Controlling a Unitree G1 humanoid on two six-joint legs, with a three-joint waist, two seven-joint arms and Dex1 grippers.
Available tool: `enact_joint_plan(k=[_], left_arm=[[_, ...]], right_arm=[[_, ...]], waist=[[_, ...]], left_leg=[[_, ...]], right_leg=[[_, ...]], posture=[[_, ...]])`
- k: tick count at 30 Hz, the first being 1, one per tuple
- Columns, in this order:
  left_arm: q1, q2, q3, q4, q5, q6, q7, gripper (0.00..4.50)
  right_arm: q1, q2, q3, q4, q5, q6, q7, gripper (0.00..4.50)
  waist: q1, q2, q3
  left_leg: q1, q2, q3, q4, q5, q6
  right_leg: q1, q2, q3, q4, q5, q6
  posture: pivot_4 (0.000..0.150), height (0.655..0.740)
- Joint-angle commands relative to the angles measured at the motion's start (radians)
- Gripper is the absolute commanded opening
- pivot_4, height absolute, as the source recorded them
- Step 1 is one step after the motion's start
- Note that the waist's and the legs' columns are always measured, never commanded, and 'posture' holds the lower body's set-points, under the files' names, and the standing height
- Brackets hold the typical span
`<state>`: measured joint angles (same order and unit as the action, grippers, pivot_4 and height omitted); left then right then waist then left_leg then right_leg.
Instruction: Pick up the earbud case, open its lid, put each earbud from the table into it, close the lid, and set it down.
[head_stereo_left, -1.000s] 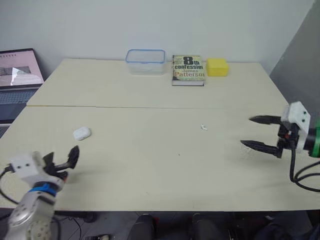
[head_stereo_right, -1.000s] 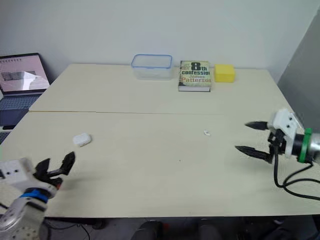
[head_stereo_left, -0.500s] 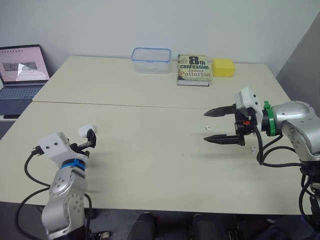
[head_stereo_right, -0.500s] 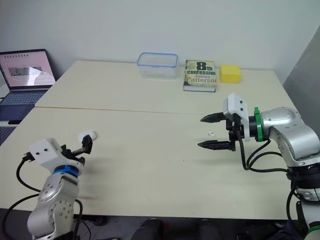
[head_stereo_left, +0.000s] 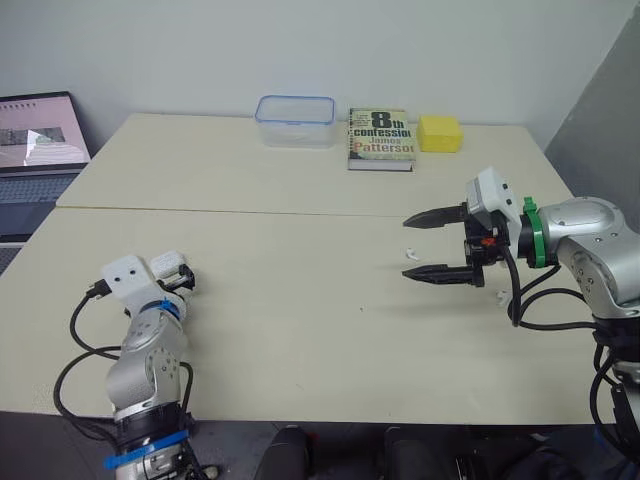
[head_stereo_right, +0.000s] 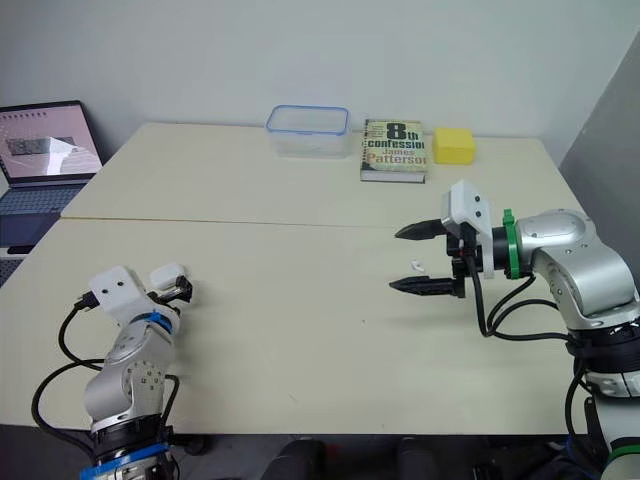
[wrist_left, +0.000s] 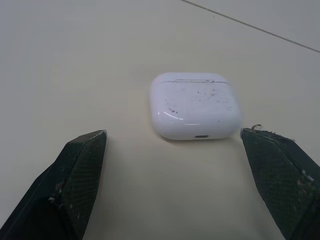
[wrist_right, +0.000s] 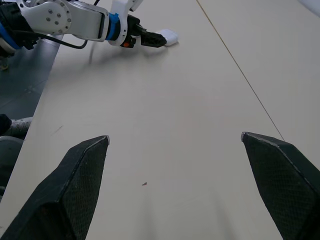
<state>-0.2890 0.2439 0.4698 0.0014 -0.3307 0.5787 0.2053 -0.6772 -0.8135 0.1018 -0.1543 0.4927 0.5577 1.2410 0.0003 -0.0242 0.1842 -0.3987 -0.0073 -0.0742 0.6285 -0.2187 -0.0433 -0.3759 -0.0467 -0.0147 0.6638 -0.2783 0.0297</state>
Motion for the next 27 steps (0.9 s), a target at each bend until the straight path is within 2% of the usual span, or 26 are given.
enact_joint_plan(k=[1, 14, 18, 22, 27], left_arm=[[-0.051, 0.031, 0.000, 0.050, 0.019, -0.012, -0.007, 4.50], [-0.099, 0.073, -0.004, 0.153, 0.037, -0.031, -0.053, 4.50], [-0.086, 0.015, -0.004, 0.100, 0.012, -0.030, -0.037, 4.50], [-0.070, -0.053, -0.026, 0.049, 0.039, -0.056, 0.006, 4.50], [-0.098, -0.081, -0.018, 0.077, 0.067, -0.080, 0.069, 4.50]], right_arm=[[0.002, -0.001, -0.018, -0.029, 0.007, -0.001, 0.001, 4.46], [0.009, 0.006, -0.020, -0.030, 0.009, -0.003, -0.001, 4.46], [0.014, 0.007, -0.021, -0.024, 0.005, -0.011, 0.000, 4.46], [0.013, 0.011, -0.019, -0.019, 0.003, -0.013, 0.000, 4.46], [0.011, 0.015, -0.016, -0.016, 0.001, -0.014, 0.002, 4.46]], waist=[[0.000, 0.000, 0.000], [0.000, 0.000, 0.000], [0.000, 0.000, 0.000], [0.002, 0.000, 0.000], [0.003, 0.000, 0.000]], left_leg=[[0.000, 0.000, 0.000, 0.000, 0.000, 0.000], [0.000, 0.000, 0.000, 0.000, 0.000, 0.000], [0.000, 0.000, 0.000, 0.000, 0.000, 0.000], [0.000, -0.001, 0.000, 0.000, 0.000, 0.000], [0.000, -0.001, 0.001, 0.000, 0.000, 0.000]], right_leg=[[0.000, 0.000, 0.000, 0.000, 0.000, 0.000], [-0.001, 0.000, 0.000, 0.000, 0.000, 0.001], [-0.001, -0.001, 0.001, 0.000, 0.000, 0.001], [0.000, -0.002, 0.001, 0.000, 0.001, 0.002], [0.000, -0.002, 0.001, 0.000, 0.002, 0.003]], posture=[[0.150, 0.7400], [0.150, 0.7400], [0.150, 0.7400], [0.150, 0.7400], [0.150, 0.7400]])
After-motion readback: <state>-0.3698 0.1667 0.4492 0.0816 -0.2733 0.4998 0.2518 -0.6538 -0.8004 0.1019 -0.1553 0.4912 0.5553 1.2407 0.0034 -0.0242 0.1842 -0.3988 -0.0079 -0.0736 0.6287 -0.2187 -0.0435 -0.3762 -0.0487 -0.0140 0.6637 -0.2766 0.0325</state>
